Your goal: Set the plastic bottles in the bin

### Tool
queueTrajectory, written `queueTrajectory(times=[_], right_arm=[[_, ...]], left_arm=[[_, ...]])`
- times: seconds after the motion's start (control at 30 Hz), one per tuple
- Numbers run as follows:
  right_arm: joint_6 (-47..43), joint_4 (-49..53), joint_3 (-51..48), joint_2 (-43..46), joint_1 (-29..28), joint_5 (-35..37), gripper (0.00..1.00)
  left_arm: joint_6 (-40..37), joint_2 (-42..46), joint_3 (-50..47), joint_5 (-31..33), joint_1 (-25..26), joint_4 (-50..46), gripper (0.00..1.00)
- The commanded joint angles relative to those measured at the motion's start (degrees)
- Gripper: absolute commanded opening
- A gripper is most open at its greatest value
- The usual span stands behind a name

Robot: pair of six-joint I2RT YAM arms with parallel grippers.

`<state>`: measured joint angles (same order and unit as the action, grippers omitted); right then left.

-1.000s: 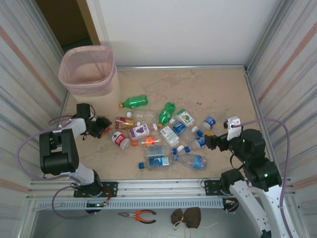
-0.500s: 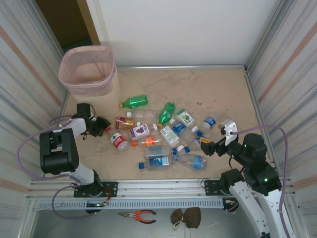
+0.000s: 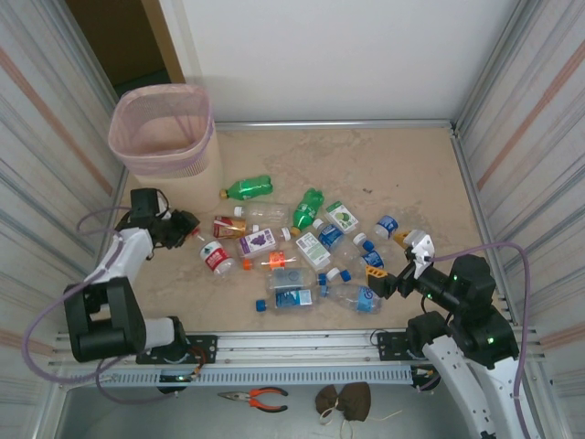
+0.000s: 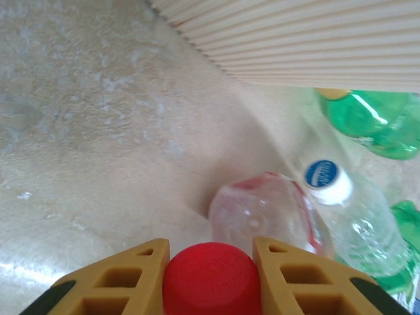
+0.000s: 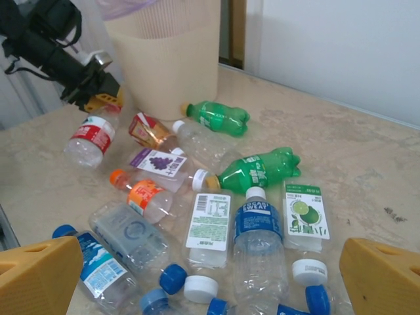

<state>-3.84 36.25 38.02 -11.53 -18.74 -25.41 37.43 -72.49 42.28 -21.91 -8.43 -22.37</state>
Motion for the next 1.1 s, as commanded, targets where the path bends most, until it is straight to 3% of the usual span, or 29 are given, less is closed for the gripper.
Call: queueTrajectory(times=[0.0,0.43,0.67,0.9,1.07], right_arm=[[-1.43,-1.49,-0.07,0.72,-0.51,-1.83,0.99],[-2.48,-1.93,-0.36,1.25,-0.51,-4.14,0.99],[-2.47,-2.06,-0.4,1.49,-0.5,-3.68,0.99],[-2.36,-2.15,-0.45,1.94,-0.45,-2.88,0.99],[-2.27,-2.15,-0.4,1.57,-0.51,-2.8,0.99]], left_arm=[[-3.19,5.72,0.5,-0.68,-0.28,-4.18,0.28],[-10.61,26.32,4.75,-9.18,-0.21,0.78,0.25],[-12.45,29.24,10.05,-13.62,-0.21,3.55,0.24],[-15.95,30.18,15.99,-12.51,-0.29,4.9,0.28],[-19.06,26.26,23.16,-10.0,-0.29,3.17,0.29]])
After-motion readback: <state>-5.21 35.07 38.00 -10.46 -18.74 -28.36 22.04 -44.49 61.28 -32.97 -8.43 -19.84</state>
